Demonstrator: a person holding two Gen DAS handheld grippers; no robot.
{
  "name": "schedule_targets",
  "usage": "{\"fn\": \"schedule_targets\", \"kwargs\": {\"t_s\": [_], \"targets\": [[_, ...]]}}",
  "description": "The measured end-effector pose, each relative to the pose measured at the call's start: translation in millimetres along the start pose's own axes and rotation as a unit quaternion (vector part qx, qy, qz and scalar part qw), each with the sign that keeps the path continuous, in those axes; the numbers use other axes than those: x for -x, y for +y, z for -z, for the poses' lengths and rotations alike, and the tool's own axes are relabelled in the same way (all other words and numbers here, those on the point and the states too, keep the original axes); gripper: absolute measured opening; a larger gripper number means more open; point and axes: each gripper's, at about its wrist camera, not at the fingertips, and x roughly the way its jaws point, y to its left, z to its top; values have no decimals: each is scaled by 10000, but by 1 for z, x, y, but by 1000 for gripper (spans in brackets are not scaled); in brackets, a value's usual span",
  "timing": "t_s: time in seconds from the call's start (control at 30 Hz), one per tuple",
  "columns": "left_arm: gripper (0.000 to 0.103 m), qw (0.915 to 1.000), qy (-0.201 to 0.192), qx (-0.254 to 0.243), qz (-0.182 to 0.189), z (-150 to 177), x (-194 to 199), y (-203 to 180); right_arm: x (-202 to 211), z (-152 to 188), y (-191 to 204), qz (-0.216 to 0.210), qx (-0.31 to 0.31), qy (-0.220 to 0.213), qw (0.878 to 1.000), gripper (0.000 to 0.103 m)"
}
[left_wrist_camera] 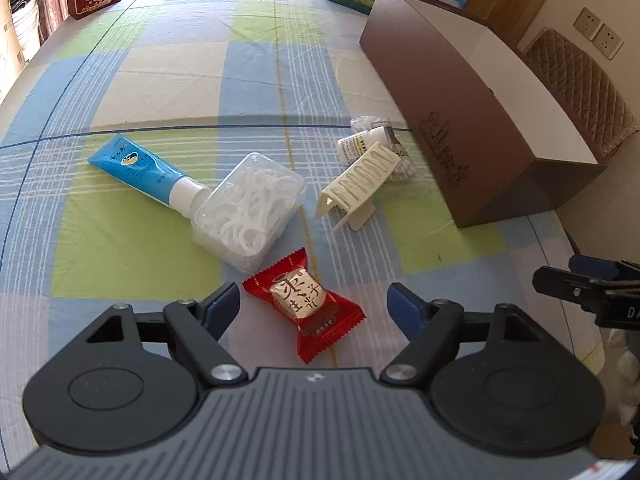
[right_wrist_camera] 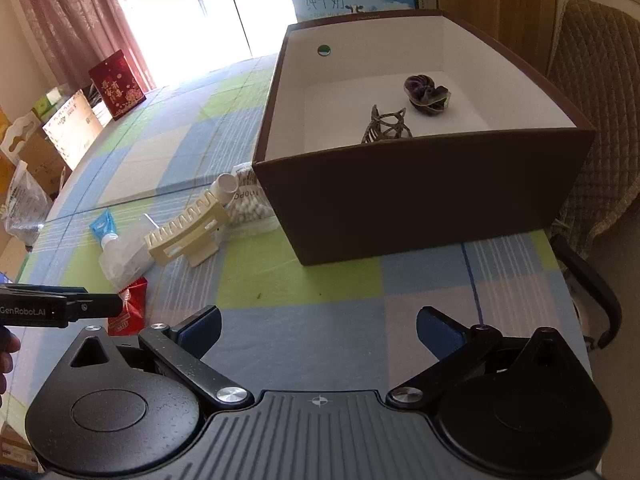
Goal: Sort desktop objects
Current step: 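Grasp red date snack packet with left tool while right tool grasps white hair clip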
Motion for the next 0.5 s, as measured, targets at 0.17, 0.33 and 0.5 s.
{"fn": "schedule_targets", "kwargs": {"t_s": [0.17, 0.33, 0.5], "targets": [[66, 9997, 190, 113, -58, -5, -20, 3, -3, 1, -5, 101, -65, 66, 9999, 101], [40, 9992, 408, 41, -14, 1, -31, 2, -6, 0, -8, 90, -85, 114, 9999, 101], [25, 9991, 402, -114, -118, 11, -27, 7, -12, -1, 0, -79, 28, 171, 9998, 101]]}}
